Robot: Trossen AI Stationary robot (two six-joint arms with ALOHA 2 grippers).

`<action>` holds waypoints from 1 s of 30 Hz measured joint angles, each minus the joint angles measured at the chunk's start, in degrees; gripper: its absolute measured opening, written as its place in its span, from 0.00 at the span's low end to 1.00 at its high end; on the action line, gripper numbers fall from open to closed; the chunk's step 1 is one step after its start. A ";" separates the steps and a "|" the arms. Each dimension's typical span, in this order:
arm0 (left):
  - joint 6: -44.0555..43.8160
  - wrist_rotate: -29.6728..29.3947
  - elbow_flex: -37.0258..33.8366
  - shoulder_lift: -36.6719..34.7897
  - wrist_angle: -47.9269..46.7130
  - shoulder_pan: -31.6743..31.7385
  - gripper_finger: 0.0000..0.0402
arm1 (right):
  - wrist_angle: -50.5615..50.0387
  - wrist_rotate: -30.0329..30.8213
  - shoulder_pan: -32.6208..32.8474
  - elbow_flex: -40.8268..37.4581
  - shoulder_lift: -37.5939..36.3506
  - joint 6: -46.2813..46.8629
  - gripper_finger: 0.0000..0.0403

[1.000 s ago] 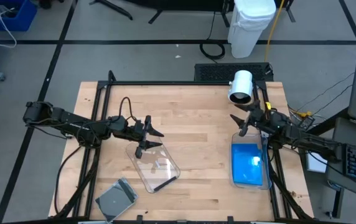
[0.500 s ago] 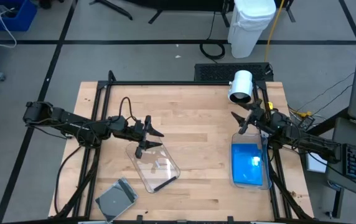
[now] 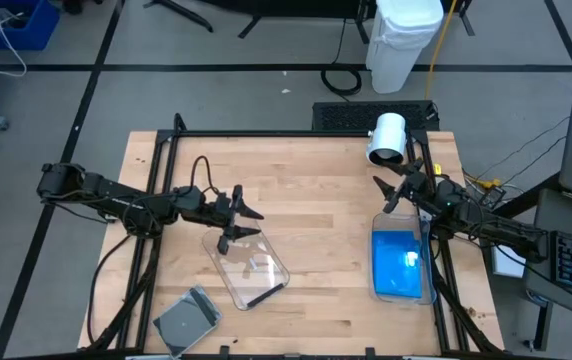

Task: Pick & place jewel cases by type
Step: Adjust the left transparent bin

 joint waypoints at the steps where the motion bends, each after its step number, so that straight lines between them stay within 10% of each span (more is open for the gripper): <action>1: 0.00 -0.60 0.00 -0.02 0.26 0.00 0.45 | 0.03 -0.02 0.00 0.00 0.00 0.00 0.62; 23: -13.39 8.99 0.04 0.01 -4.35 -2.60 0.45 | 0.38 -0.04 0.00 -0.02 0.00 0.02 0.62; 30: -8.96 0.67 8.60 0.03 -20.50 -16.26 0.19 | 0.38 -0.05 0.00 -0.02 0.02 0.02 0.62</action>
